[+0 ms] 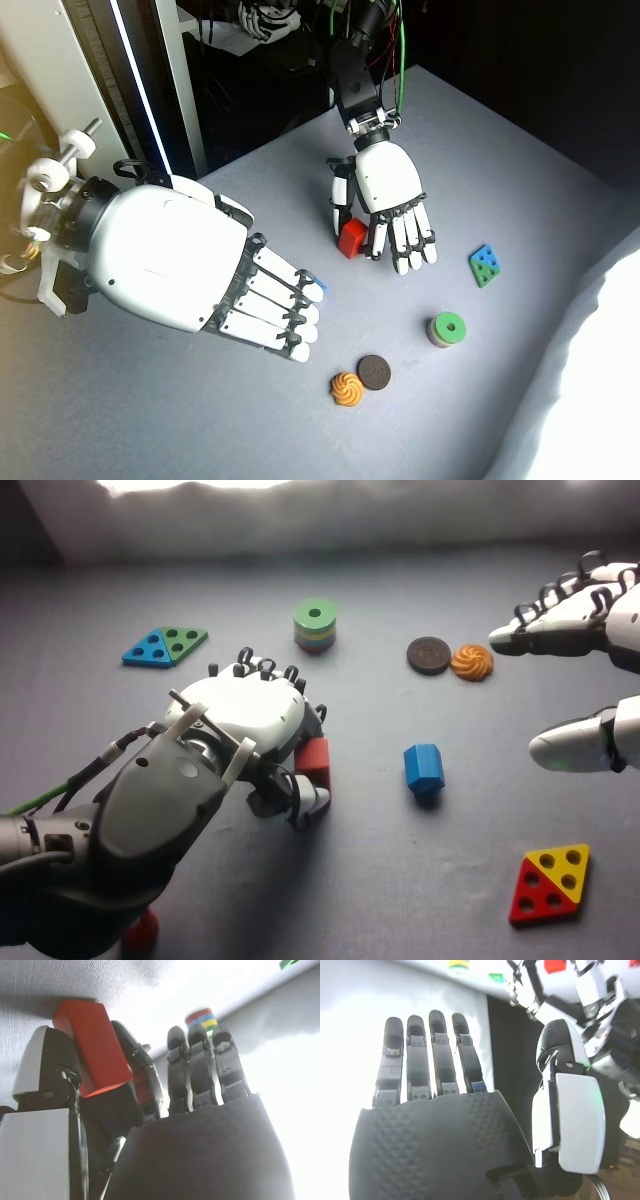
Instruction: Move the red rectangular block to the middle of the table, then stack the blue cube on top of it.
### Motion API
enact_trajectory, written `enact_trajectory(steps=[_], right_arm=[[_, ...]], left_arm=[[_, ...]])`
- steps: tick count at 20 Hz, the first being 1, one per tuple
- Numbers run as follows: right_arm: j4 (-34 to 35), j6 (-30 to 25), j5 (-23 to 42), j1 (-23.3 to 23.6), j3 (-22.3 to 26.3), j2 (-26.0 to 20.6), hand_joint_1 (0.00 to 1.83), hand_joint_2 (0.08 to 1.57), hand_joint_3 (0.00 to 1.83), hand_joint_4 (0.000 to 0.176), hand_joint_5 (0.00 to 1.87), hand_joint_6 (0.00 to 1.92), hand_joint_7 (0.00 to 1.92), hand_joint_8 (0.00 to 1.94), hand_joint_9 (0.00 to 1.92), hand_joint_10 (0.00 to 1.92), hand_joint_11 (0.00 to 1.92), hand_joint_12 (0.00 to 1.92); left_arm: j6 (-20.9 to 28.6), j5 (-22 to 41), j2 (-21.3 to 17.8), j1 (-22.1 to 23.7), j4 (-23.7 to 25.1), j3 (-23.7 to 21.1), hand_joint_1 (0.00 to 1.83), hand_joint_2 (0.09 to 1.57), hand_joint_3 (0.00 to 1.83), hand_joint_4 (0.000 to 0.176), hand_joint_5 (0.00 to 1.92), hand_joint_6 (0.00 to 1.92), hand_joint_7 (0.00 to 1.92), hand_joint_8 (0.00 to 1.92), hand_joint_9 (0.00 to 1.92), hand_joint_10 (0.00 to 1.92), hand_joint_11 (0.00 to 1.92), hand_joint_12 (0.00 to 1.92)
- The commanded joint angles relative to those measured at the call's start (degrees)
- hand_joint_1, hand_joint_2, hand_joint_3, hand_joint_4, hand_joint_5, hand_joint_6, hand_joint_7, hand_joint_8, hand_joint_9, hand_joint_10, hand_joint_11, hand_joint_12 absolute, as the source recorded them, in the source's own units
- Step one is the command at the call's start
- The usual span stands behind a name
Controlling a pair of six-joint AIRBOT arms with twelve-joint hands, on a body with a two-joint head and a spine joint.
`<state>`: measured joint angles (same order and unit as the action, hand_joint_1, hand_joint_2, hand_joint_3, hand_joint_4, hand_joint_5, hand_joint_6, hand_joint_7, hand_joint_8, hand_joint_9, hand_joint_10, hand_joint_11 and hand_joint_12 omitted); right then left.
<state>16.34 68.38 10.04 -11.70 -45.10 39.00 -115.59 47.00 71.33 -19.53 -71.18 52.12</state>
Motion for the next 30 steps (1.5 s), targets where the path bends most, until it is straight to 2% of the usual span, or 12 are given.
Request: enact_trajectory(steps=[1, 6, 9, 14, 16, 20, 22, 24, 26, 27, 29, 30], right_arm=[[0.2, -0.1, 6.3, 0.6, -0.1, -0.7, 0.24, 1.11, 0.00, 0.000, 0.25, 0.01, 0.23, 0.00, 0.20, 0.00, 0.00, 0.44], [0.2, 0.2, 6.5, 0.5, -0.1, -0.7, 0.21, 1.12, 0.00, 0.000, 0.20, 0.00, 0.19, 0.00, 0.16, 0.00, 0.00, 0.36], [0.2, 0.6, 6.6, 0.2, -0.1, -0.7, 0.27, 1.11, 0.00, 0.000, 0.22, 0.00, 0.21, 0.00, 0.18, 0.00, 0.00, 0.40], [0.1, 4.5, 6.9, -2.9, -0.1, -0.7, 0.22, 1.12, 0.00, 0.000, 0.23, 0.00, 0.22, 0.00, 0.19, 0.00, 0.00, 0.42], [1.4, 5.9, 9.4, -3.6, -0.1, 0.3, 0.26, 1.11, 0.00, 0.000, 0.24, 0.00, 0.23, 0.00, 0.20, 0.00, 0.00, 0.44], [24.6, 25.6, 20.8, -4.7, 0.1, 4.5, 0.23, 1.08, 0.00, 0.000, 0.23, 0.00, 0.22, 0.00, 0.19, 0.00, 0.00, 0.41], [27.3, 26.3, 21.7, -5.1, 0.1, 5.7, 0.23, 1.03, 0.00, 0.000, 0.23, 0.00, 0.21, 0.00, 0.18, 0.00, 0.00, 0.43], [28.6, 27.0, 23.4, -5.2, 0.1, 7.1, 0.15, 0.96, 0.00, 0.052, 0.20, 0.00, 0.11, 0.00, 0.09, 0.00, 0.00, 0.28], [29.8, 29.6, 25.6, -6.0, 0.1, 9.3, 0.15, 0.86, 0.00, 0.101, 0.20, 0.00, 0.01, 0.00, 0.00, 0.00, 0.00, 0.15], [29.9, 30.5, 26.2, -6.5, 0.1, 10.4, 0.13, 0.84, 0.00, 0.118, 0.17, 0.01, 0.00, 0.00, 0.00, 0.00, 0.00, 0.03], [30.1, 33.5, 27.7, -7.1, 0.1, 12.9, 0.15, 0.80, 0.00, 0.141, 0.18, 0.01, 0.00, 0.00, 0.00, 0.00, 0.00, 0.00], [30.1, 34.5, 28.9, -7.5, -0.2, 14.4, 0.26, 0.79, 0.00, 0.154, 0.19, 0.01, 0.00, 0.00, 0.00, 0.00, 0.00, 0.00]], left_arm=[[0.0, 3.1, -0.2, 0.1, 3.3, -0.1, 0.73, 1.14, 0.00, 0.070, 0.82, 0.04, 0.26, 0.00, 0.14, 0.00, 0.01, 0.01], [0.0, 3.1, -0.2, -0.1, 3.2, -0.2, 0.73, 1.11, 0.00, 0.068, 0.82, 0.01, 0.25, 0.00, 0.13, 0.00, 0.00, 0.00], [-0.1, 3.1, -0.3, -0.1, 3.2, -0.4, 0.64, 1.12, 0.00, 0.081, 0.78, 0.00, 0.22, 0.00, 0.10, 0.00, 0.00, 0.00], [-0.3, 3.3, -1.5, 0.4, 2.8, -1.4, 0.58, 1.08, 0.00, 0.063, 0.71, 0.00, 0.21, 0.00, 0.09, 0.00, 0.00, 0.00], [-0.5, 3.8, -2.4, 0.9, 2.4, -2.0, 0.53, 1.08, 0.00, 0.067, 0.67, 0.00, 0.21, 0.00, 0.08, 0.00, 0.00, 0.00], [-1.3, 3.8, -3.8, 2.3, 1.7, -2.7, 0.50, 1.07, 0.00, 0.058, 0.62, 0.00, 0.23, 0.01, 0.12, 0.01, 0.01, 0.01], [-1.5, 3.8, -4.3, 3.1, 1.6, -2.9, 0.46, 1.06, 0.00, 0.054, 0.58, 0.00, 0.20, 0.00, 0.11, 0.01, 0.02, 0.01], [-2.0, 3.8, -4.8, 3.9, 1.0, -3.0, 0.39, 1.03, 0.00, 0.057, 0.51, 0.00, 0.17, 0.00, 0.11, 0.00, 0.04, 0.02], [-2.7, 3.8, -5.5, 4.9, 0.0, -3.2, 0.34, 0.92, 0.01, 0.078, 0.40, 0.00, 0.16, 0.00, 0.11, 0.00, 0.01, 0.17], [-3.1, 3.8, -5.8, 5.4, -0.4, -3.3, 0.31, 0.88, 0.00, 0.084, 0.35, 0.00, 0.17, 0.00, 0.11, 0.00, 0.00, 0.24], [-3.8, 3.8, -6.4, 6.4, -1.3, -3.5, 0.28, 0.85, 0.00, 0.075, 0.28, 0.00, 0.13, 0.00, 0.08, 0.00, 0.00, 0.21], [-4.0, 3.8, -6.9, 6.9, -1.4, -3.6, 0.25, 0.83, 0.00, 0.076, 0.23, 0.00, 0.08, 0.00, 0.04, 0.00, 0.00, 0.17]])
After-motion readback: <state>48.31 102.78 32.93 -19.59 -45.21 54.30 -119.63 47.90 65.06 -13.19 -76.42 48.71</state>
